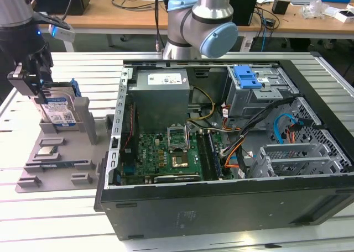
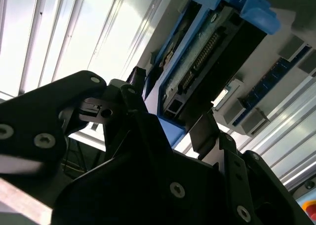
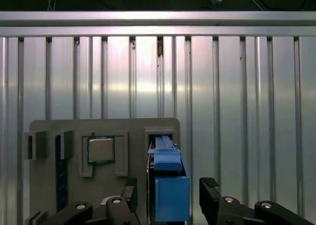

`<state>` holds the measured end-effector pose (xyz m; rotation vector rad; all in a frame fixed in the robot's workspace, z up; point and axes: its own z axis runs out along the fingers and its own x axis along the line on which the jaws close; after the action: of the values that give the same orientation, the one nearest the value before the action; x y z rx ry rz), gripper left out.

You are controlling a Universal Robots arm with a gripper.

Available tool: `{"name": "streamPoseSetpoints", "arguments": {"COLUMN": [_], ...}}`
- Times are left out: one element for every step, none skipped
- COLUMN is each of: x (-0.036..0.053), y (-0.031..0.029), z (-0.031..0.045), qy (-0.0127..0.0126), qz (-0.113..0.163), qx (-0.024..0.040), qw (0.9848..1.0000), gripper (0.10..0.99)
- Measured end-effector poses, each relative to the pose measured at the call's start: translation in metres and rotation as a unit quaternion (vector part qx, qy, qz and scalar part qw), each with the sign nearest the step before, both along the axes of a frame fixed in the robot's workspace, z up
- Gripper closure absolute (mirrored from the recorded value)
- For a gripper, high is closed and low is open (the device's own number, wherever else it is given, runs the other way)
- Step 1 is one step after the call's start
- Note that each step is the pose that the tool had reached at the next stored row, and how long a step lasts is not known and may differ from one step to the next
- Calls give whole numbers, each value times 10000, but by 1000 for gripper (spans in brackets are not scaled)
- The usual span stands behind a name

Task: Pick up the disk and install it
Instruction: 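Pick up the disk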

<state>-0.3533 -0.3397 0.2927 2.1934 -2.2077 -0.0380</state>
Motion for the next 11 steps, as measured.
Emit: {"name": "streamPoseSetpoints", "arguments": {"x": [0, 0, -1, -2, -1, -1, -1, -2, -2, -6, -10], "y": [0, 0, 1, 0, 0, 0, 0, 0, 0, 0, 0], "z": [0, -3, -5, -4, -5, -5, -5, -5, -5, -5, -5], "qy": [1, -1, -68, -200, -215, -218, -220, -224, -226, -225, -226], "qz": [0, 0, -2, 0, 0, 1, 0, 0, 0, 0, -1], "qx": [0, 0, 1, 0, 0, 1, 0, 0, 0, 0, 0], "qw": [10000, 10000, 10000, 9998, 9998, 9998, 9998, 9997, 9997, 9997, 9997], "gripper": [471, 471, 471, 471, 471, 471, 471, 471, 471, 471, 471]}}
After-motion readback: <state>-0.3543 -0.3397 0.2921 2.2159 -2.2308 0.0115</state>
